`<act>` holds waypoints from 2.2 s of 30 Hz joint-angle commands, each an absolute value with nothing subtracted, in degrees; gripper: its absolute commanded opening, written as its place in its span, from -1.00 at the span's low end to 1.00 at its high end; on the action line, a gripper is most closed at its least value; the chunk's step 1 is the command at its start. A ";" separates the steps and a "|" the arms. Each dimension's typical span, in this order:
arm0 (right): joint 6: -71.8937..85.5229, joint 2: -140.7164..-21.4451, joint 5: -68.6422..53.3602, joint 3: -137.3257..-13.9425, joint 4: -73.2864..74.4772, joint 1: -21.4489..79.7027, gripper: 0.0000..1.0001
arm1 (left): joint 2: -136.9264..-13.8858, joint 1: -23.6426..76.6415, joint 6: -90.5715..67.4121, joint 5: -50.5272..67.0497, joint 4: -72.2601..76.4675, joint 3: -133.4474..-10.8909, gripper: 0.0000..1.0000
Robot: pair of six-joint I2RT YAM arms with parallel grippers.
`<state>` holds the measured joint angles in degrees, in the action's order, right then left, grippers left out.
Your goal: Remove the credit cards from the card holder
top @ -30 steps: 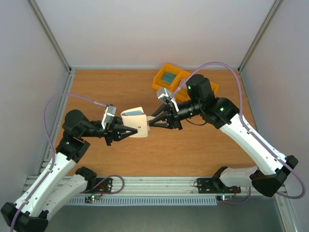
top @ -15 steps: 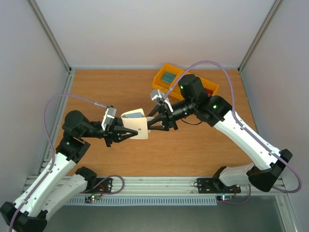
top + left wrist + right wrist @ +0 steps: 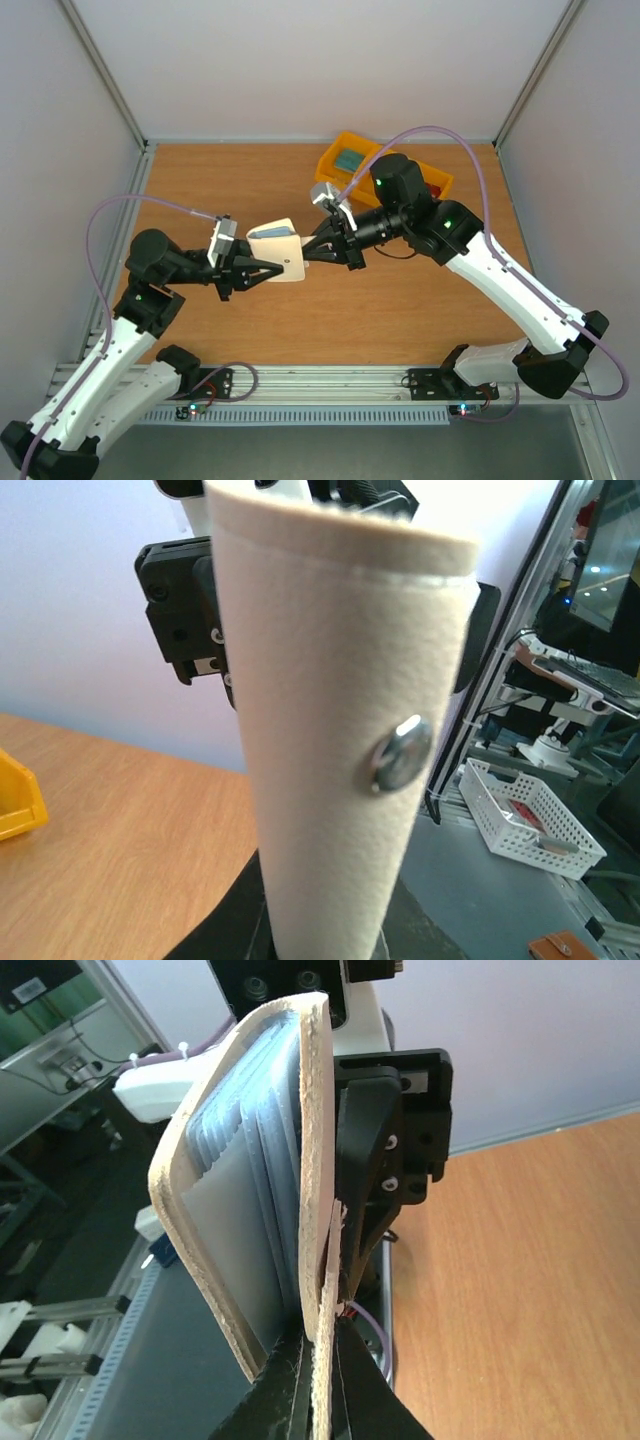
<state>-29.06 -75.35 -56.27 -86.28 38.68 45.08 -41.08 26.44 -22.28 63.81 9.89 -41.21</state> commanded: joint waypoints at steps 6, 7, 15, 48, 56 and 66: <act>-17.16 -76.41 -51.82 -80.45 27.98 43.34 -0.98 | -40.08 27.25 -28.85 45.87 9.87 -38.72 0.08; -16.08 -76.38 -50.04 -80.07 28.15 42.95 -0.98 | -39.81 27.25 -29.30 44.33 8.88 -38.32 0.24; -13.49 -77.96 -30.38 -81.05 37.62 42.09 -0.98 | -37.80 26.10 -27.27 29.46 4.47 -34.55 0.99; -16.42 -68.08 -62.45 -76.76 26.85 35.15 -0.98 | -30.20 21.77 -12.53 48.30 -6.57 -41.33 -0.12; -22.68 -67.82 -63.05 -80.86 34.89 35.15 -0.98 | -28.49 21.45 -6.43 52.97 -11.43 -43.63 -0.28; -27.81 -67.62 -63.39 -85.95 42.74 35.06 -0.97 | -30.22 20.79 -1.62 57.84 -17.26 -48.16 -0.50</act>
<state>-24.56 -68.55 -61.71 -83.26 40.01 35.33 -29.45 21.32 -3.53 55.37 -15.64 -46.94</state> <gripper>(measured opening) 0.036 0.260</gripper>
